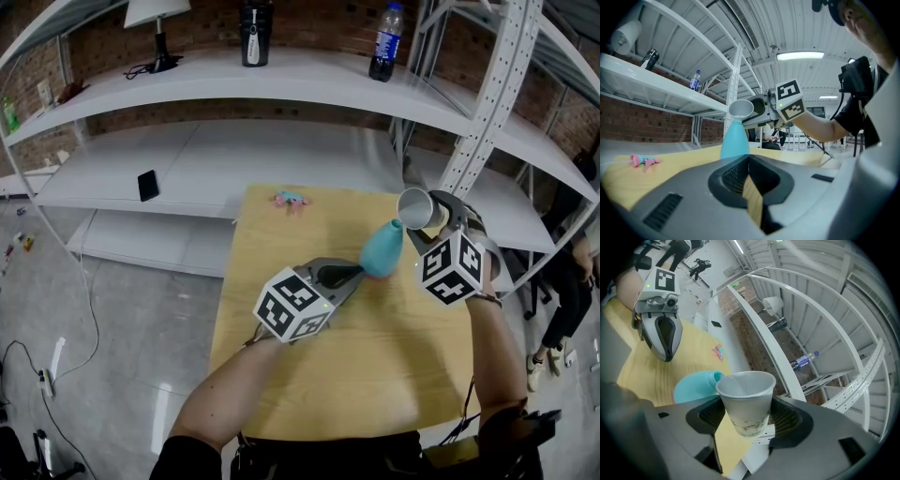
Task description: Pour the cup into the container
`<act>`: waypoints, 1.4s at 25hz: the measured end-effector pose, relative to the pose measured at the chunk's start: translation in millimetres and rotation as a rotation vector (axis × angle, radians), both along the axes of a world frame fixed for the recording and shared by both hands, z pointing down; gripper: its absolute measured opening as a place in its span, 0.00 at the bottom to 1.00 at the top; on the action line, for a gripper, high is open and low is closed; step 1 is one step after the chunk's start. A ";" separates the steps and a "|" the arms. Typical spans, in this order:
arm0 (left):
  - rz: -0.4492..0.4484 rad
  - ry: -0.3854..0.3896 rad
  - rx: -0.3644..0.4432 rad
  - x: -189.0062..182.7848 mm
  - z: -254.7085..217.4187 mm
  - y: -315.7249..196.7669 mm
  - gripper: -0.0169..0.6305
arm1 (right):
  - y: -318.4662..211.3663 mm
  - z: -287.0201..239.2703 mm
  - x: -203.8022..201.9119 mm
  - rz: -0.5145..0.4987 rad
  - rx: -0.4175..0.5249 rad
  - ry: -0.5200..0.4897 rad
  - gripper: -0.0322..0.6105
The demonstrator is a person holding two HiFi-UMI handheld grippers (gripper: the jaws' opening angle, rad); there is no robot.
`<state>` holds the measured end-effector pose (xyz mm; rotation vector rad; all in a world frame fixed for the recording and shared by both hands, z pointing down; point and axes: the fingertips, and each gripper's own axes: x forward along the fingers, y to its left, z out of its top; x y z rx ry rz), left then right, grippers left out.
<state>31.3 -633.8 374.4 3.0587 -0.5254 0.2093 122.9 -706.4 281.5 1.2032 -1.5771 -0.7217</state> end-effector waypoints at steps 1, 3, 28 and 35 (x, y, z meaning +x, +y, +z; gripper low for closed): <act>0.000 0.000 0.000 -0.3 0.1 0.2 0.03 | 0.1 0.0 -0.6 -0.001 0.000 0.001 0.53; 0.000 -0.001 0.000 -1.1 0.3 0.3 0.03 | 0.1 0.5 -1.3 0.000 -0.002 0.005 0.53; 0.001 -0.002 0.003 -1.2 0.7 0.2 0.03 | -2.8 -1.6 0.7 -0.003 0.013 0.038 0.53; -0.001 -0.001 0.002 -1.5 0.8 -0.8 0.03 | -3.8 1.9 1.7 -0.005 0.008 0.051 0.53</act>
